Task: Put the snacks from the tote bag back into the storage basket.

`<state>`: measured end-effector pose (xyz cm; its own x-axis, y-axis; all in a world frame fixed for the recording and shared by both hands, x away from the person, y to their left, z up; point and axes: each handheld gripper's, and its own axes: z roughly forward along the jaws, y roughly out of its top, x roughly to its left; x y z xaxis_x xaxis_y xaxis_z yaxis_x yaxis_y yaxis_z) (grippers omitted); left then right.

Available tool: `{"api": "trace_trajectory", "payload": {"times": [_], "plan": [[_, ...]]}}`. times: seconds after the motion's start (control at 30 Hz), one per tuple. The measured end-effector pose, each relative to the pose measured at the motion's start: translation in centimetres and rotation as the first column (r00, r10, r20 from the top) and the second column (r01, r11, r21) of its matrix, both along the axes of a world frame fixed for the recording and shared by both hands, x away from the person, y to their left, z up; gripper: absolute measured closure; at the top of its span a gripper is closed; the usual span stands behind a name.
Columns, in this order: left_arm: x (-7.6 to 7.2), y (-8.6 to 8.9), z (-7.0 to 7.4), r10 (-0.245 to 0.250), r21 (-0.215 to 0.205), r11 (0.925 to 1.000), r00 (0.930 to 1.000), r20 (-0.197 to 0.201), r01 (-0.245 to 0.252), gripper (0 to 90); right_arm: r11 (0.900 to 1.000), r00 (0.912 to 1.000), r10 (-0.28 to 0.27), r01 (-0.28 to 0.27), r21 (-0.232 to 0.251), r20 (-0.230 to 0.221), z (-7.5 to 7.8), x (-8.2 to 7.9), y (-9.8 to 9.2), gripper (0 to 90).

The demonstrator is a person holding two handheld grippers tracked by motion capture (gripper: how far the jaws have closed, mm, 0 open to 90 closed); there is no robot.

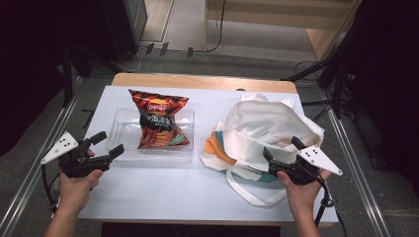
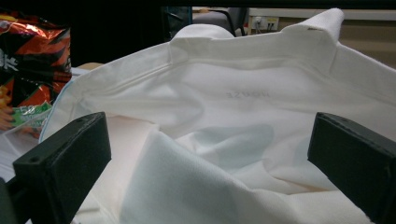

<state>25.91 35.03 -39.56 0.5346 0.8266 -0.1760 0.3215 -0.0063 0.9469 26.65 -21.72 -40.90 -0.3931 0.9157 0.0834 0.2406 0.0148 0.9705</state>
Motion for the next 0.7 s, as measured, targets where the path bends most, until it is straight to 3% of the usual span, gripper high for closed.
{"api": "trace_trajectory", "payload": {"times": [0.17, 0.7], "plan": [[0.0, 0.0, -0.1, 0.000, -0.001, 1.0000, 1.0000, 0.000, 0.000, 14.6, 1.000, 1.0000, -0.002, 0.002, -0.012, 0.006, -0.4, -0.6, -1.0, 0.0], [0.0, 0.0, -0.2, -0.002, 0.005, 1.0000, 1.0000, -0.001, 0.002, 14.6, 1.000, 0.9997, -0.024, 0.024, 0.020, 0.001, -1.0, -1.6, -4.2, 0.0]]}}
